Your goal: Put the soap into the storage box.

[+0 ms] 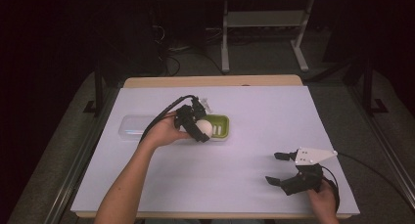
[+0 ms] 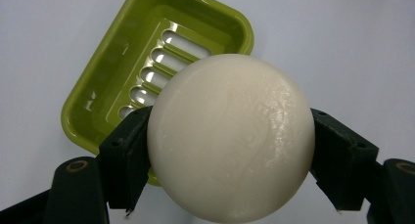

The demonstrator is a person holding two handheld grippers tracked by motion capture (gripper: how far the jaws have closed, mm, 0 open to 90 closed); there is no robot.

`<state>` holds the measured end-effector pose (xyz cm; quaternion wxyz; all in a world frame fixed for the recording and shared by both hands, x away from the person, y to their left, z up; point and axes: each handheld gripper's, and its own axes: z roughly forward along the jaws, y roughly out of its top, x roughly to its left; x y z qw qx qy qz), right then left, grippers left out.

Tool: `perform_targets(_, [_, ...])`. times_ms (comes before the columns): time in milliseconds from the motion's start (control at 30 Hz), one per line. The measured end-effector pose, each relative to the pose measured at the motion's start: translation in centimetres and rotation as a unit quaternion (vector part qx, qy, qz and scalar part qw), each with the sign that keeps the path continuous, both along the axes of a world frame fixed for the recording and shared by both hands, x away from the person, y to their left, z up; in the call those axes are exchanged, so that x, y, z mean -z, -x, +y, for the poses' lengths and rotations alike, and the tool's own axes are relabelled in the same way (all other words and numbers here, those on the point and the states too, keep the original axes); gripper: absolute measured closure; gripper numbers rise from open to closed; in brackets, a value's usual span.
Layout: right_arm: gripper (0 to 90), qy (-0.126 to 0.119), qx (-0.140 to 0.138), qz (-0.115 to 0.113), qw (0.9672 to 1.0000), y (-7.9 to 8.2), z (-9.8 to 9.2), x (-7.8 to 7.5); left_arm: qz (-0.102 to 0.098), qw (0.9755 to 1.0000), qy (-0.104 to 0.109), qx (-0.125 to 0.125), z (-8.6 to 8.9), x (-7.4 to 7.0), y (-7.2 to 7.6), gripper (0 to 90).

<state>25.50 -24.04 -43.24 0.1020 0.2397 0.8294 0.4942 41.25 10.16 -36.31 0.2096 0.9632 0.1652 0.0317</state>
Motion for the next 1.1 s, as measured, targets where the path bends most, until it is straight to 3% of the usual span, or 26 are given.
perform_targets(167, [13.1, 0.000, -0.001, 0.001, 1.0000, 0.0, 0.0, 0.0, 0.000, 1.0000, 0.002, -0.001, -0.4, -0.3, -0.6, 25.0])
perform_targets(333, [13.1, -0.003, -0.001, 0.001, 1.0000, -0.1, 0.0, 0.0, 0.001, 0.9998, 0.018, -0.009, -0.8, -0.5, -1.4, 24.9])
perform_targets(733, [13.1, -0.003, -0.001, 0.001, 1.0000, -0.1, -0.1, 0.0, 0.004, 0.9994, 0.028, -0.021, -1.2, 0.4, -2.7, 24.9])
perform_targets(1100, [13.0, -0.006, -0.003, 0.003, 1.0000, -0.1, 0.0, 0.1, 0.012, 0.9991, 0.011, -0.039, -1.6, 1.4, -3.4, 24.9])
